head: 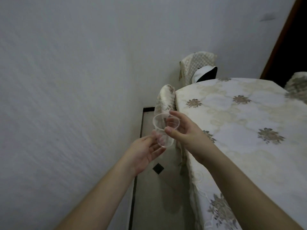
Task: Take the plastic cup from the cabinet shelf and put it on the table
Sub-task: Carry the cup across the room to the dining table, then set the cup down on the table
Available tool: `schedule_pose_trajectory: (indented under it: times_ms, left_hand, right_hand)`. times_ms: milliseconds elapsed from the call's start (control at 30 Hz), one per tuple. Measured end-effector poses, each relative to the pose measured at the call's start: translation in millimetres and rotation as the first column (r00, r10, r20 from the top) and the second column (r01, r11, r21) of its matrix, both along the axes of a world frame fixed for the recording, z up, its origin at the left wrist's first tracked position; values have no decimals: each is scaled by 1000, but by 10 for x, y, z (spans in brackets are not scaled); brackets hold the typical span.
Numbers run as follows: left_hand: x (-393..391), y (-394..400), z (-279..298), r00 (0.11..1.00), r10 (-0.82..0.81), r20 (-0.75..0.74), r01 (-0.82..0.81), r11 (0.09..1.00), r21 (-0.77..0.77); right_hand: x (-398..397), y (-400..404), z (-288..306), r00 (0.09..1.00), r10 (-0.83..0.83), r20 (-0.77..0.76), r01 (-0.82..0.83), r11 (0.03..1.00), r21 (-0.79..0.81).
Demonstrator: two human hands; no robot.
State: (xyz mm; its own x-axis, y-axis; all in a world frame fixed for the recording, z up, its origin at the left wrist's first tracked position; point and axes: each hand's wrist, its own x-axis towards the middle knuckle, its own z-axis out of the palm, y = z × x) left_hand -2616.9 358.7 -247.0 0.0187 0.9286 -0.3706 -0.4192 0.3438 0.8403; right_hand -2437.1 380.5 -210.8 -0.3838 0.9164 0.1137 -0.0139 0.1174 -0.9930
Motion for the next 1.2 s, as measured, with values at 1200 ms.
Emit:
schedule_pose_trajectory:
  times_ms: [1200]
  left_hand:
    - [2239,1339,-1594,456,-890,35,878,442,-186]
  right_hand:
    - [1197,-380,-1470,271,-869,415,957,288,-24]
